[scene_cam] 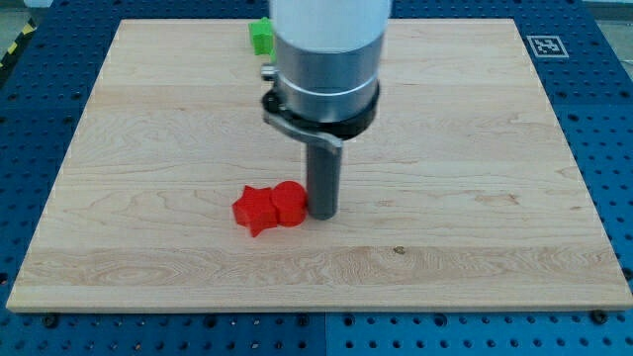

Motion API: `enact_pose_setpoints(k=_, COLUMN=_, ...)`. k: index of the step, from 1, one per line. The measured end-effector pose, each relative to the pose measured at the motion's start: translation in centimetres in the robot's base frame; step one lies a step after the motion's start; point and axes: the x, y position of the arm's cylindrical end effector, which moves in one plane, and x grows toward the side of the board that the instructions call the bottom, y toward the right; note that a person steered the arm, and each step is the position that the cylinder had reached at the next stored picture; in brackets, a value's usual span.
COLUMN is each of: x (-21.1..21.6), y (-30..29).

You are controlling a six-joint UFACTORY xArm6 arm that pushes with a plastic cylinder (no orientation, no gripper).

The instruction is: Move the red circle above the red star

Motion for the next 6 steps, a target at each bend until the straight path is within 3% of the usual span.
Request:
enact_pose_setpoints(k=1, x=2.4, y=2.7)
enact_pose_setpoints(k=2, x=5.6, y=-0.8)
enact_pose_setpoints(k=4, x=-1.2, y=-1.5)
enact_pose_setpoints(k=6, x=-2.3, y=-3.6)
